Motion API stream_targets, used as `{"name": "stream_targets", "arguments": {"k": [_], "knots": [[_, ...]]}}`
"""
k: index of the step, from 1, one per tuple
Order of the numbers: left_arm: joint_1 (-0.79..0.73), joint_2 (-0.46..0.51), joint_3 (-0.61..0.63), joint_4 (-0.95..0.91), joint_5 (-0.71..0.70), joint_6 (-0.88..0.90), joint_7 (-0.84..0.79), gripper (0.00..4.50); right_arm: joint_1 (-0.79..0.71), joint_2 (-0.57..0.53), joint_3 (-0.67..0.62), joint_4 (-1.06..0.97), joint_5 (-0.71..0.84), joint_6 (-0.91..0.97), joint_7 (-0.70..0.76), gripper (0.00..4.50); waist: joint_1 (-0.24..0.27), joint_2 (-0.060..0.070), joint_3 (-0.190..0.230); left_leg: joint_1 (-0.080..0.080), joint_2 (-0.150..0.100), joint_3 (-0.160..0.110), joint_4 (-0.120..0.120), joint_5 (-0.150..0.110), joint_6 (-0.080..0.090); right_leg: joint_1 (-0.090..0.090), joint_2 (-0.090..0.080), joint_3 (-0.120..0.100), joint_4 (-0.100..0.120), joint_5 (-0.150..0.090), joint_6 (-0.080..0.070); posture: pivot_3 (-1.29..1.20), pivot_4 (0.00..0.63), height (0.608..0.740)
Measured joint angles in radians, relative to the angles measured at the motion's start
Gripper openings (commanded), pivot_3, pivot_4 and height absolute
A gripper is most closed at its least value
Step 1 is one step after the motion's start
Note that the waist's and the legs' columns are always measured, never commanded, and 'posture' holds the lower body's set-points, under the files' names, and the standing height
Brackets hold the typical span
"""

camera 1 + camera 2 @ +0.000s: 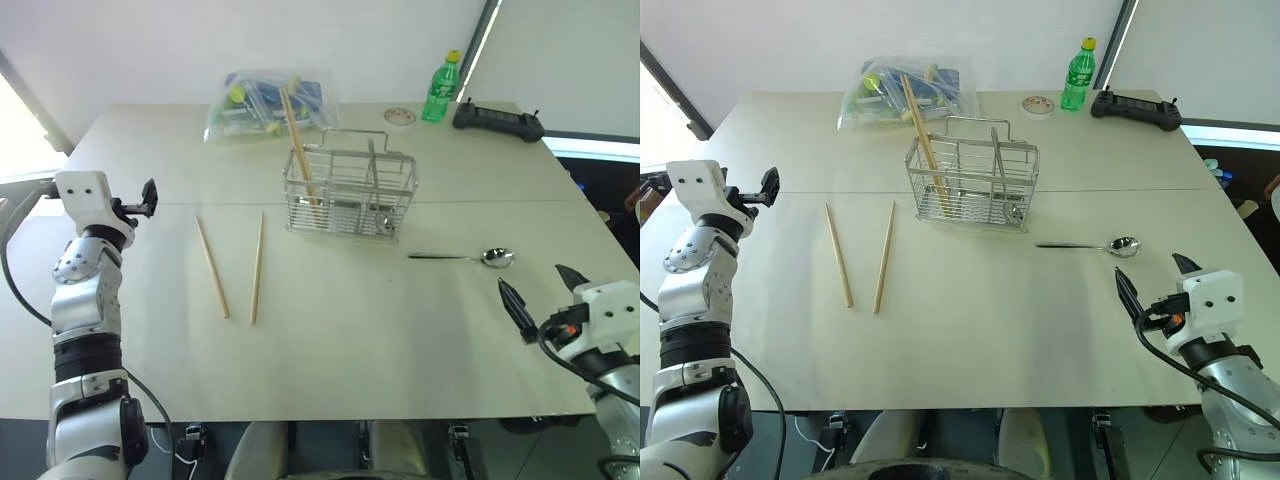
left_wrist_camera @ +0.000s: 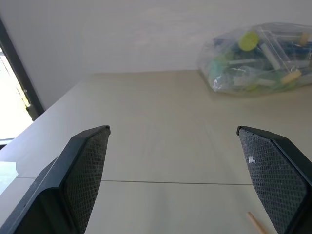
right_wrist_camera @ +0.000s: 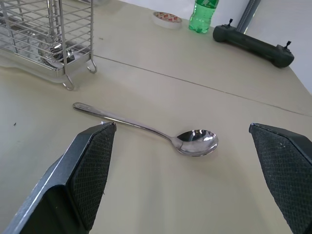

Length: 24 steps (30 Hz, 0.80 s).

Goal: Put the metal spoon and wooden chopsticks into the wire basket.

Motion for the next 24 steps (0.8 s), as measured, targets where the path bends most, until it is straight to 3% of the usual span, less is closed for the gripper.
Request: {"name": "stream_targets", "arguments": {"k": [7,13,20,24], "knots": [[0.023,0.008,-0.003,-0.064,-0.022,0.042,-0.049,4.4,-0.039,-0.046,0.0,0.032,-0.004,0.002,0.019,4.5,-0.002,0.0,0.0,0.0,0.0,0.0,0.0,0.0,0.0,0.0,0.0,0.0,0.0,0.0,0.0,0.0,0.15,0.69],[0.047,0.05,-0.033,-0.205,-0.137,0.197,-0.214,4.4,-0.134,-0.178,0.002,0.086,-0.002,0.042,0.085,4.5,-0.001,0.0,0.001,0.0,0.0,0.0,0.001,0.0,0.0,0.0,0.0,0.0,0.0,0.0,-0.001,0.0,0.15,0.69],[0.129,0.254,-0.186,-0.546,-0.374,0.435,-0.612,4.4,-0.367,-0.463,0.106,0.241,0.025,0.058,0.356,4.5,-0.007,0.003,0.004,0.0,0.001,0.003,0.0,0.0,0.0,0.001,0.0,0.0,-0.004,0.0,-0.003,0.0,0.15,0.69],[0.126,0.301,-0.224,-0.618,-0.434,0.493,-0.717,4.4,-0.524,-0.546,0.236,0.366,0.025,0.043,0.533,4.5,-0.006,0.005,0.005,-0.001,0.001,0.003,-0.002,0.0,0.001,0.002,0.0,-0.001,-0.008,0.001,-0.003,0.0,0.15,0.69]]}}
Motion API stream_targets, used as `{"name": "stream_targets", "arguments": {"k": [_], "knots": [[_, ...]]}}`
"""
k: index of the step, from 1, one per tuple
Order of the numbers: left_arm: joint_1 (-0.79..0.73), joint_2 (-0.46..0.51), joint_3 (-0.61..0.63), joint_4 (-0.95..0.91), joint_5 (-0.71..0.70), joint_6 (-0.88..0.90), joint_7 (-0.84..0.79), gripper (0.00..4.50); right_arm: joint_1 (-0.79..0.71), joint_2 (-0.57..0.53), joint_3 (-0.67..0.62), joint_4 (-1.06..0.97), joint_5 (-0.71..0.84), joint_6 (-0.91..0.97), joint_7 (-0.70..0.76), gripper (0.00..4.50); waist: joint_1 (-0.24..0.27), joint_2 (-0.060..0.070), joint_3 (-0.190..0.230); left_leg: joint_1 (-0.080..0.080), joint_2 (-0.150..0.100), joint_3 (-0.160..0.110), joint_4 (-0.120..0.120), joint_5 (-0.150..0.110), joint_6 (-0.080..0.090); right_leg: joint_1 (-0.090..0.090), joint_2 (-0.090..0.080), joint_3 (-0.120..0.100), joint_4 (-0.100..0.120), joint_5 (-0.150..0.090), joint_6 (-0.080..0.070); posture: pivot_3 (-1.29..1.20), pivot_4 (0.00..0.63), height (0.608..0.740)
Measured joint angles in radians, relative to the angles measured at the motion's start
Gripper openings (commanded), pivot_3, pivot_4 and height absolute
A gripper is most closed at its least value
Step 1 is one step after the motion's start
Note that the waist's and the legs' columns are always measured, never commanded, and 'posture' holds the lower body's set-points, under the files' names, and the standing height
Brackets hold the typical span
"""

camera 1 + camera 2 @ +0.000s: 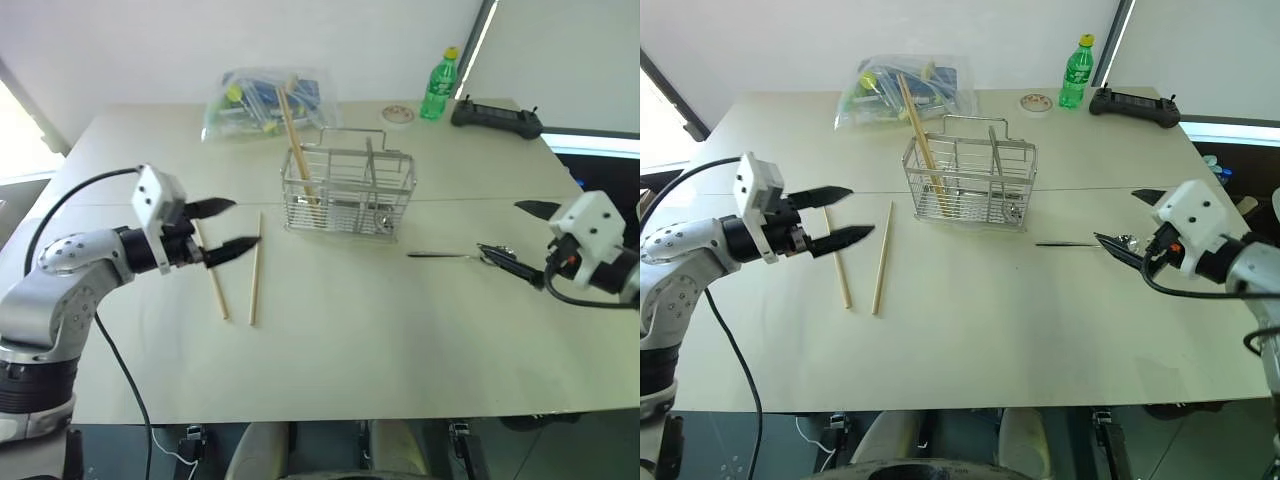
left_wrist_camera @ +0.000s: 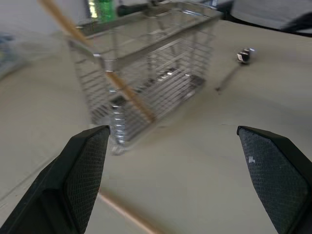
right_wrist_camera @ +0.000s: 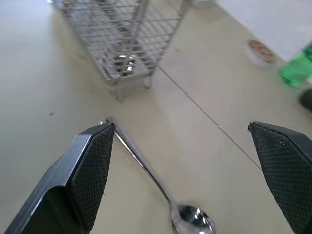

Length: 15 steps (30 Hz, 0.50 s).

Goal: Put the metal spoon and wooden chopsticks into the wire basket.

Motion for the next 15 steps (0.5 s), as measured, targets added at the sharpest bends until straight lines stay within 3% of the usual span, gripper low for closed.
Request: {"name": "stream_targets", "arguments": {"k": [8,15], "knots": [[-0.023,0.011,-0.083,-0.092,-0.028,0.024,-0.088,4.4,-0.379,-0.024,0.351,0.352,-0.1,-0.038,0.37,4.5,-0.002,0.0,0.003,-0.001,-0.001,0.0,-0.001,-0.001,0.001,0.001,0.0,0.0,-0.004,0.001,0.001,0.0,0.15,0.69],[-0.023,0.015,-0.101,-0.137,-0.042,0.028,-0.085,4.4,-0.625,0.074,0.524,0.771,-0.296,-0.173,0.466,4.5,-0.007,0.0,0.004,-0.001,-0.003,0.002,-0.003,0.0,0.0,0.0,0.001,0.0,-0.003,0.001,0.002,0.0,0.15,0.69]]}}
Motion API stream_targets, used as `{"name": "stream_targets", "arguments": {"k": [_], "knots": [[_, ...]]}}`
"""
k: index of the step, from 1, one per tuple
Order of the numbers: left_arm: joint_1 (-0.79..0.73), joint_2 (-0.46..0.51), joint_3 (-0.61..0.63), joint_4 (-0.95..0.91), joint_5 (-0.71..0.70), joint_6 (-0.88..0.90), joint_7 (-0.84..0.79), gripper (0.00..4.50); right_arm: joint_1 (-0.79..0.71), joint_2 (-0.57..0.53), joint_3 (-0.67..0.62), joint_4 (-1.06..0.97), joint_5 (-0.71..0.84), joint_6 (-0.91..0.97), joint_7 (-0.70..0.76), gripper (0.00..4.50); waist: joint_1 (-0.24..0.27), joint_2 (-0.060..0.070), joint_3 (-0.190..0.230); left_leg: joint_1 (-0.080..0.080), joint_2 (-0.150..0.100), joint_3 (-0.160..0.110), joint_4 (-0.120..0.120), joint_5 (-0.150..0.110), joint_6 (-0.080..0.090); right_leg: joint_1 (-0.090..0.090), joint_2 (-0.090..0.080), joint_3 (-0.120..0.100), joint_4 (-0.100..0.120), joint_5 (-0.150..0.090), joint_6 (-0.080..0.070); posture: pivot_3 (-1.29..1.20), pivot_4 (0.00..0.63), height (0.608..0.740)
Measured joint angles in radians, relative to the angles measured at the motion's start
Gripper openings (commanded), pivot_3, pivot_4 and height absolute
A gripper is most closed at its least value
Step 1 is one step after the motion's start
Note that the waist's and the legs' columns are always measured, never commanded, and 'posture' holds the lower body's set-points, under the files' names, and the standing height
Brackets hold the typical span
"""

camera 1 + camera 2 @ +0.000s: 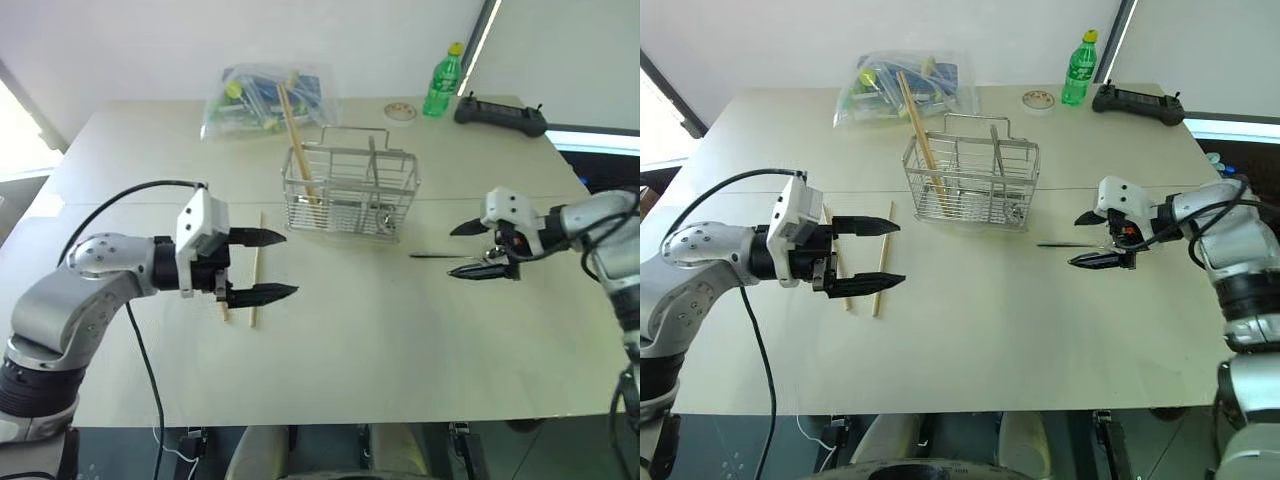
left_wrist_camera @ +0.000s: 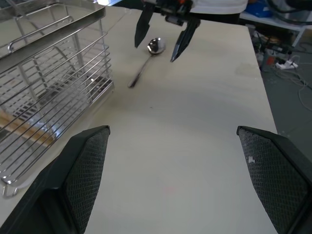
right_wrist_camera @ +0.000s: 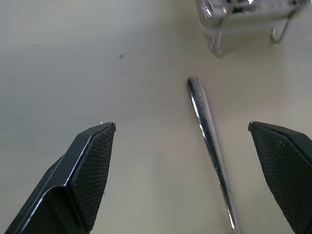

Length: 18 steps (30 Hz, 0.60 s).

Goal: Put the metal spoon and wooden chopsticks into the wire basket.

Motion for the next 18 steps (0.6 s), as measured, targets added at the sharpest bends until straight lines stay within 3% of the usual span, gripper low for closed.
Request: {"name": "stream_targets", "arguments": {"k": [7,18], "knots": [[0.033,0.008,0.01,-0.048,-0.014,0.009,0.02,4.4,-0.135,0.068,0.023,0.305,-0.133,-0.168,-0.054,4.5,-0.013,0.0,0.0,0.0,0.0,0.0,0.0,0.001,-0.001,0.0,0.0,0.0,0.001,0.001,0.002,0.0,0.15,0.69],[0.036,0.034,0.01,-0.056,-0.026,0.013,0.016,4.4,-0.168,0.107,0.024,0.475,-0.228,-0.258,-0.067,4.5,-0.017,0.0,0.0,0.002,0.0,0.0,0.0,0.003,-0.005,0.0,0.001,0.001,0.004,0.002,0.002,0.0,0.15,0.69]]}}
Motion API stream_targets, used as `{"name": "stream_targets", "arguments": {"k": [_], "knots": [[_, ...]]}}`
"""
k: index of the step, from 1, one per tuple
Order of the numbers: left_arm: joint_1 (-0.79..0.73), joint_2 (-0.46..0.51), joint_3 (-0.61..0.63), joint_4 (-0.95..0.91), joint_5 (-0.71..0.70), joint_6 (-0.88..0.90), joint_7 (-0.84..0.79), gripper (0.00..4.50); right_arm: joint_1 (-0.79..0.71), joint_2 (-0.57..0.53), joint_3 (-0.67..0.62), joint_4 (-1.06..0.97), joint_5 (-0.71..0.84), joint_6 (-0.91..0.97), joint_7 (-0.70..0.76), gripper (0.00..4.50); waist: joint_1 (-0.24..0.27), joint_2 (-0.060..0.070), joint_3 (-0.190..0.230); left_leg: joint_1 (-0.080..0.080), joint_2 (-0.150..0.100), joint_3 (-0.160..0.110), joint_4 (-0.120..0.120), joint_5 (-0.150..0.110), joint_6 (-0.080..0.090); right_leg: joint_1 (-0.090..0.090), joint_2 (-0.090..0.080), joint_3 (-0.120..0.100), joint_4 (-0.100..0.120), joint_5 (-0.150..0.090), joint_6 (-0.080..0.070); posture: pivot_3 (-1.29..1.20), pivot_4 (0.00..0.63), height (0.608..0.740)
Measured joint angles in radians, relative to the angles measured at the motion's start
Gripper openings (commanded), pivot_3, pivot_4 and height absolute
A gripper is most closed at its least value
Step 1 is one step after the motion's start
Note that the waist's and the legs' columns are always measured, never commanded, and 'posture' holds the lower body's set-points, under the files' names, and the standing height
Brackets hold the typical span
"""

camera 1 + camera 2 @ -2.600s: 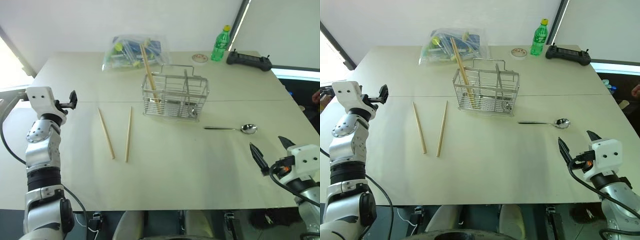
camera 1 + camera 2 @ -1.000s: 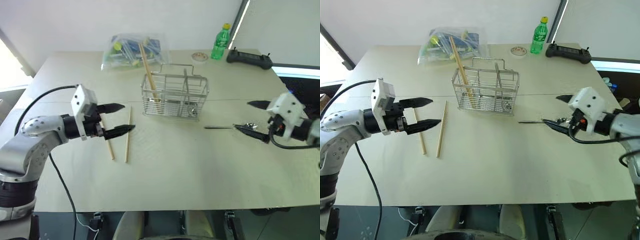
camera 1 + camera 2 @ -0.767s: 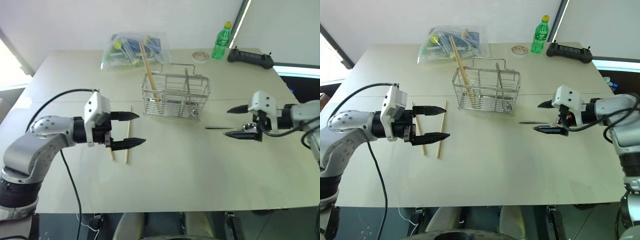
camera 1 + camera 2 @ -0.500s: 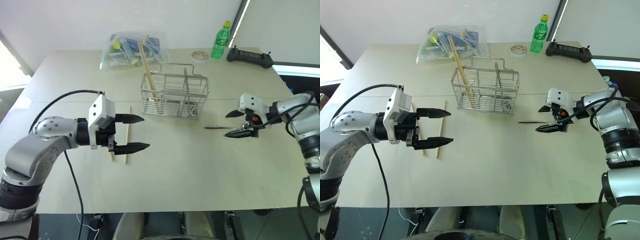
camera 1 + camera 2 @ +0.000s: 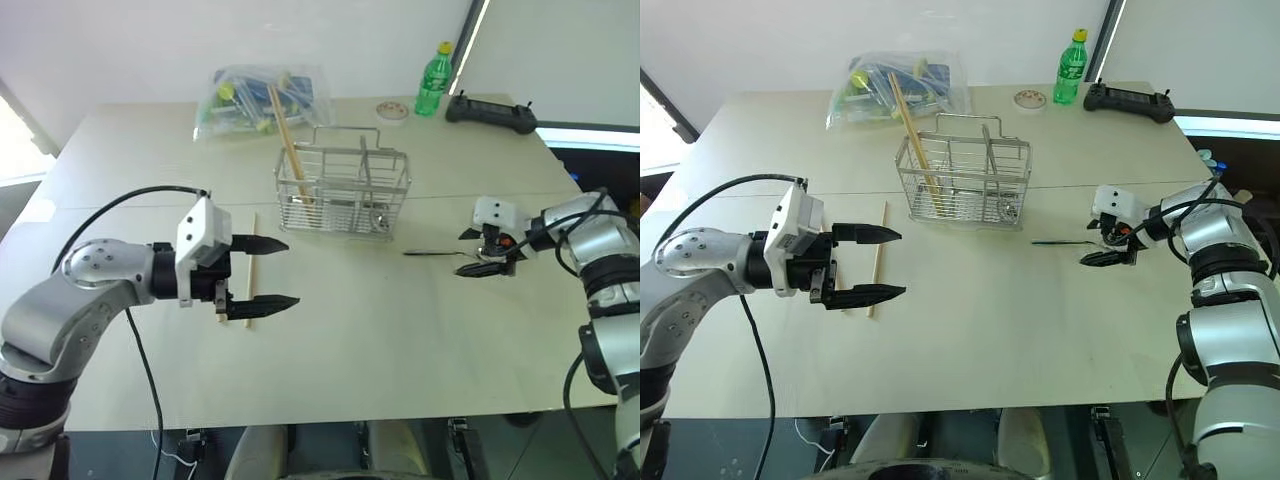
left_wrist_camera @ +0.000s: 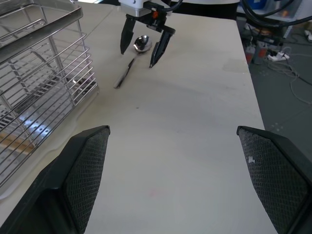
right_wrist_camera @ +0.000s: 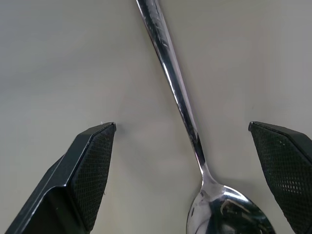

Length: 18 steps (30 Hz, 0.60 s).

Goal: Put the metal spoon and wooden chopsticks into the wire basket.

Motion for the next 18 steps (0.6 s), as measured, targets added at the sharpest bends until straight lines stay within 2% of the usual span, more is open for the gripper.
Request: {"name": "stream_targets", "arguments": {"k": [4,5,7,11,12,13,18], "knots": [[-0.008,0.0,-0.001,0.0,0.0,0.0,0.0,4.4,-0.017,0.017,-0.002,0.023,-0.019,-0.001,-0.041,4.5,-0.003,0.0,0.0,0.001,0.0,0.0,0.0,0.0,-0.001,0.0,0.0,0.0,0.001,0.0,0.0,0.0,0.15,0.69],[-0.01,0.0,-0.001,0.0,0.0,0.0,0.0,4.5,-0.017,0.018,-0.003,0.024,-0.02,-0.001,-0.046,3.99,-0.003,0.0,0.0,0.001,0.0,0.0,0.0,0.001,-0.001,0.0,0.0,0.0,0.001,0.0,-0.001,0.0,0.15,0.69],[-0.019,0.0,-0.002,0.0,0.0,0.0,-0.001,4.5,-0.017,0.021,-0.004,0.029,-0.021,0.0,-0.046,3.27,-0.002,0.0,0.0,0.001,0.0,0.0,0.001,0.001,-0.001,0.001,0.001,0.0,0.001,0.001,-0.001,0.0,0.15,0.69],[-0.039,0.0,-0.002,0.001,0.0,0.0,-0.007,4.5,-0.015,0.023,-0.007,0.03,-0.019,0.003,-0.045,1.19,-0.002,0.0,0.0,0.001,0.0,0.0,0.003,0.001,-0.001,0.001,0.001,0.0,0.003,0.001,-0.001,0.0,0.15,0.69],[-0.041,0.0,-0.002,0.002,-0.001,0.0,-0.009,4.5,-0.013,0.023,-0.008,0.03,-0.018,0.005,-0.042,0.79,-0.002,0.0,0.0,0.001,0.0,0.0,0.003,0.001,-0.001,0.001,0.001,0.0,0.003,0.001,-0.001,0.0,0.15,0.69],[-0.045,0.0,-0.003,0.004,-0.002,0.0,-0.011,4.5,-0.01,0.023,-0.011,0.03,-0.017,0.006,-0.041,0.16,-0.002,0.0,0.0,0.001,0.0,-0.001,0.004,0.001,-0.001,0.001,0.001,0.0,0.004,0.001,-0.001,0.0,0.15,0.69],[-0.073,0.0,-0.006,0.01,-0.002,0.001,-0.017,4.5,-0.004,0.023,-0.022,0.025,-0.017,0.014,-0.039,0.06,-0.001,0.0,0.0,0.002,0.0,-0.001,0.004,0.001,-0.001,0.001,0.001,0.0,0.008,0.001,-0.001,0.0,0.15,0.69]]}}
